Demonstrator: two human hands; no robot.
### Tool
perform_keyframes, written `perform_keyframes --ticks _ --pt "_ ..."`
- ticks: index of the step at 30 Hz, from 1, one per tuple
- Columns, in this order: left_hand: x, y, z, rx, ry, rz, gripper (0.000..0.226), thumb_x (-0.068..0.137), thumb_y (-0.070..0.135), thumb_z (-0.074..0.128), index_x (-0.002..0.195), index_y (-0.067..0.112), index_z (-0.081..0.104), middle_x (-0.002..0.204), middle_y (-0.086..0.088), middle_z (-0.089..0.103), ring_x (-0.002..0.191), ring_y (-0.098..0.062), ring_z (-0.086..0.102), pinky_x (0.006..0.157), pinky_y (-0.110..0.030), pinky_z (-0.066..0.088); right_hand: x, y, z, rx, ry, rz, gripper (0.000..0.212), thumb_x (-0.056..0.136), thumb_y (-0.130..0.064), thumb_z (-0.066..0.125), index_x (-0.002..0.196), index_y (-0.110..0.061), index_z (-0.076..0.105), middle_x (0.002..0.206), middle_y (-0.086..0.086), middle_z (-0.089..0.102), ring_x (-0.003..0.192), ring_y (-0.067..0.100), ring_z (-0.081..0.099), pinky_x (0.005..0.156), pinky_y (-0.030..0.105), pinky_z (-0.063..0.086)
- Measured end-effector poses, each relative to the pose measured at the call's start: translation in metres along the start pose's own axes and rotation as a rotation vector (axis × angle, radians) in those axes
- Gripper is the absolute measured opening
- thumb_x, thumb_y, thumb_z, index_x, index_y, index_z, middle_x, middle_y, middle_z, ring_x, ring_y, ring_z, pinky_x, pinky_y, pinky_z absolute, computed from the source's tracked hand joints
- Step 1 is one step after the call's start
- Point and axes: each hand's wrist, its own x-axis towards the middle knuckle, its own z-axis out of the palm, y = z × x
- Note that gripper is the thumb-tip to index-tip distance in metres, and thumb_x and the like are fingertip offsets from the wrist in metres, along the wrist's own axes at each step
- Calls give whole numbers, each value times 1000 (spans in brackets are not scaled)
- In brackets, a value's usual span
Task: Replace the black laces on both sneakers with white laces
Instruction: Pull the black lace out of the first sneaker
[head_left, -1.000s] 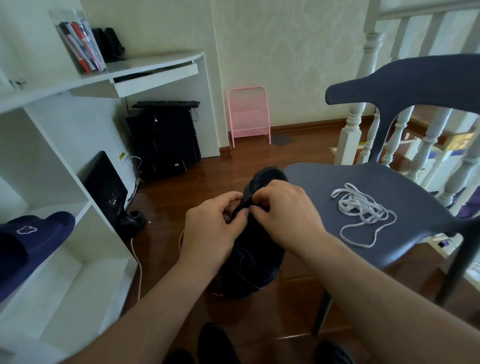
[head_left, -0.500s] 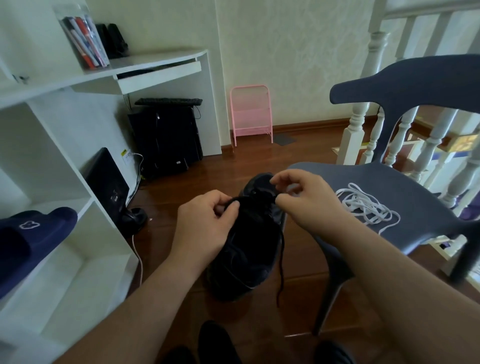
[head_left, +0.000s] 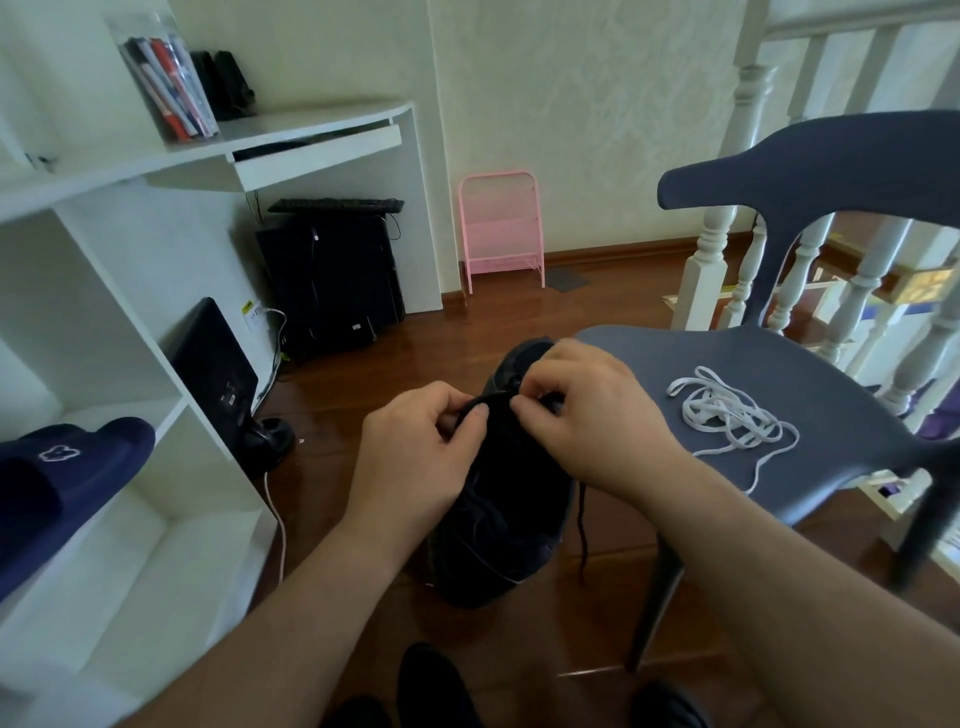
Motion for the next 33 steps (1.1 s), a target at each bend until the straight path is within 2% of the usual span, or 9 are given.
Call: perform_keyframes --ticks 6,8,11,14,16,21,27,30,33 --pt "4 -11 -6 -46 48 -66 13 99 35 71 89 27 73 74 14 65 70 -5 63 63 -29 54 2 37 -17 134 60 542 22 91 -25 59 75 -10 58 71 2 56 69 22 54 59 32 39" --pt "3 -8 -5 -19 44 -48 14 99 34 71 87 26 72 73 15 63 70 -5 62 62 -26 52 2 30 -15 196 30 510 7 90 -25 59 88 -19 60 91 -1 59 85 21 57 69 35 44" --pt "2 -6 -3 -9 34 -37 14 98 33 71 86 26 72 72 14 63 71 -6 62 61 -23 51 -1 7 -10 159 -7 274 27 85 -27 62 111 -34 60 120 -10 47 116 17 43 94 35 39" --pt "0 -1 -2 -5 20 -5 14 98 34 71 86 26 72 73 15 63 71 -4 62 60 -20 49 -5 -10 2 -30 -5 76 24 88 -46 57 105 -36 70 114 -12 46 116 19 37 95 42 42" --pt "-2 3 -2 7 6 25 14 99 33 70 87 26 72 74 16 62 73 -4 61 61 -15 45 -4 -15 9 -160 -131 78 28 97 -54 55 110 -36 71 112 -10 47 115 20 37 93 44 43" --pt "-3 3 -1 8 -16 20 16 99 35 69 85 27 71 72 15 62 71 -4 61 59 -14 43 -4 -12 18 -110 -135 -29 20 102 -46 55 104 -35 72 101 -13 48 102 17 42 87 45 44" --pt "7 -9 -13 -105 48 -139 16 99 35 70 86 28 73 73 10 68 72 -7 67 65 -31 57 9 18 -9 401 99 362 27 95 -27 69 68 -27 65 88 -5 60 84 12 58 74 33 41" --pt "6 -9 -15 -97 46 -134 15 99 34 70 86 28 72 71 11 67 71 -7 66 63 -27 54 6 27 -20 476 187 503 29 95 -23 67 66 -26 69 92 -6 65 89 14 60 79 34 44" --pt "4 -9 -11 -102 30 -117 16 99 32 71 85 25 72 70 9 66 68 -10 65 60 -27 53 7 19 -21 424 163 468 32 94 -23 62 62 -29 66 95 -7 61 91 12 57 75 32 40"
